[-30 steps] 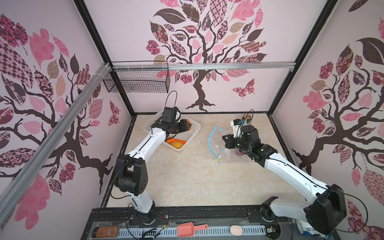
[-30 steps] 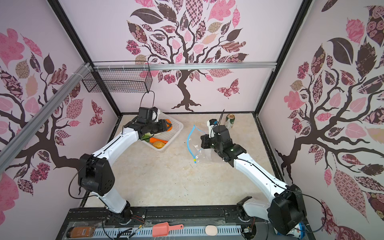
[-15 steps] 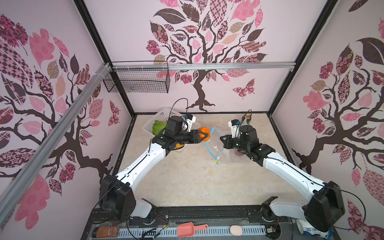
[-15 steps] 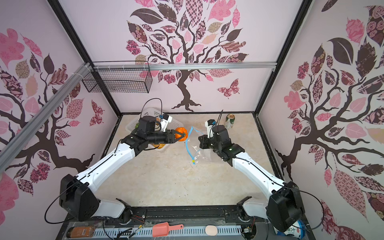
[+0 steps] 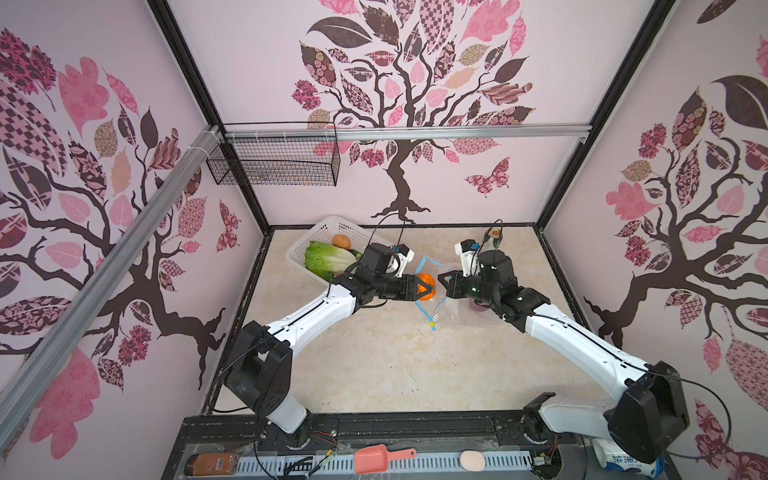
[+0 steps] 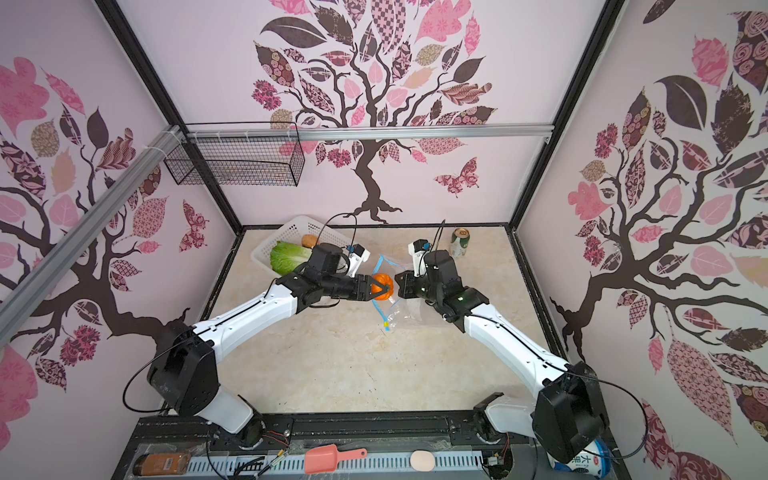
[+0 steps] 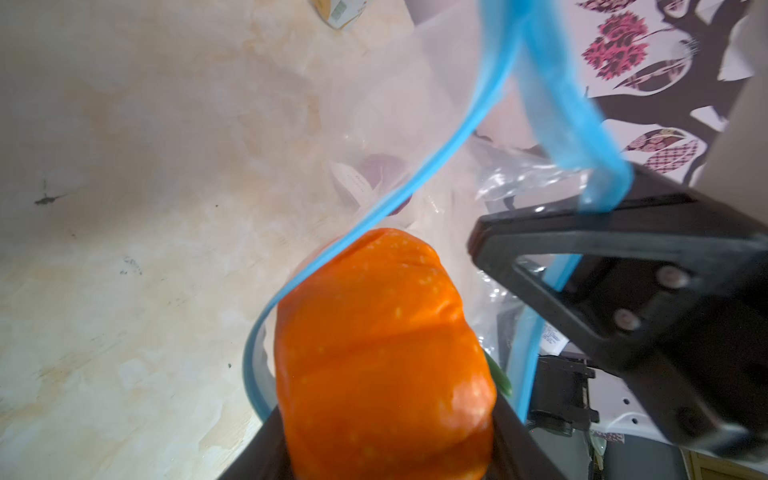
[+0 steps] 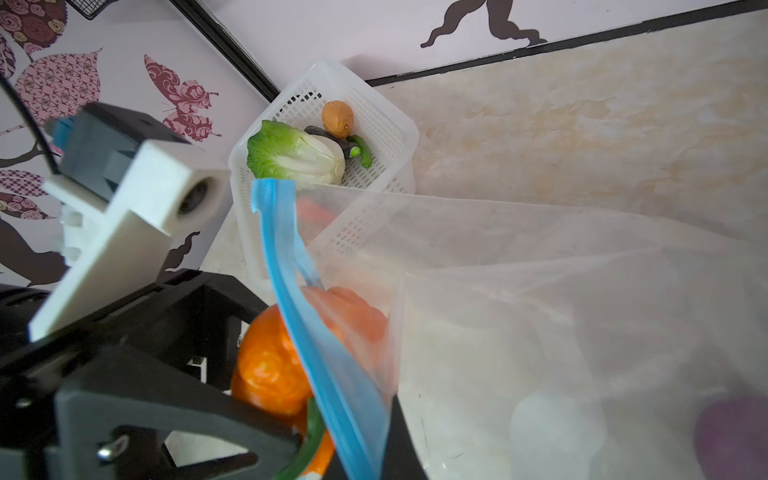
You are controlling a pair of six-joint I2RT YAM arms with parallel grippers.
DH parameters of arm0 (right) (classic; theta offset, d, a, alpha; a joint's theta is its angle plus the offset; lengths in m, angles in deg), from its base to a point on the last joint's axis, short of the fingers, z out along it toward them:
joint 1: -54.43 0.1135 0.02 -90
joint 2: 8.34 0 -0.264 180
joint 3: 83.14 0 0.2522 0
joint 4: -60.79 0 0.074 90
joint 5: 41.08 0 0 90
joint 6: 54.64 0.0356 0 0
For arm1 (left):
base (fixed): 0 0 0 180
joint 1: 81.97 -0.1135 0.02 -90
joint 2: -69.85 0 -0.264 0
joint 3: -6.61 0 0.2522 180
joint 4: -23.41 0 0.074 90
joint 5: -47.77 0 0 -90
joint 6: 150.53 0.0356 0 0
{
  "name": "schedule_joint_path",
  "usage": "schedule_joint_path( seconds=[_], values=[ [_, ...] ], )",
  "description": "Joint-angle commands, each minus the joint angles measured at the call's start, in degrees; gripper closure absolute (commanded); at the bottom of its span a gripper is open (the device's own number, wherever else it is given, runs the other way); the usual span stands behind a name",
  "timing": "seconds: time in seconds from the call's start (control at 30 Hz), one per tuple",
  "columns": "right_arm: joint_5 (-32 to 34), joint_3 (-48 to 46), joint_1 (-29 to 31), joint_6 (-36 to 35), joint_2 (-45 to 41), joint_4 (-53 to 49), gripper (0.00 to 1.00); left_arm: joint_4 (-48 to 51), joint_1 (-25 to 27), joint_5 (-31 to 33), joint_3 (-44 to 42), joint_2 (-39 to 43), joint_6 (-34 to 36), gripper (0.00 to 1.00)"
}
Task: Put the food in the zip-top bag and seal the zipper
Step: 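Lower the pumpkin into the bag and open the left gripper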
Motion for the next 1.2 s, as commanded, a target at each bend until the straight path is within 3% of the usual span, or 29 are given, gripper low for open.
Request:
schedule_joint_path(
  seconds=[0.0, 0.27, 0.6, 1.17],
  values=[
    [-2.0, 1.4, -0.1, 0.5, -0.6, 1.4, 1.0, 3.3, 1.7, 4.5, 2.6, -1.3, 2.6, 0.61],
    [-3.4, -0.2, -0.1, 1.7, -1.1, 2.4, 1.0, 7.7, 3.4, 10.3, 7.0, -5.6, 0.7, 0.56],
    [-3.1, -0.9, -0.1, 1.9, -1.8, 2.6, 1.0, 8.8, 4.1, 9.8, 8.0, -5.8, -1.7, 0.17],
    [2.3, -0.2, -0.1, 0.3, -2.7, 0.6, 1.0, 9.9, 3.3, 9.4, 6.5, 2.6, -2.7, 0.14]
  ],
)
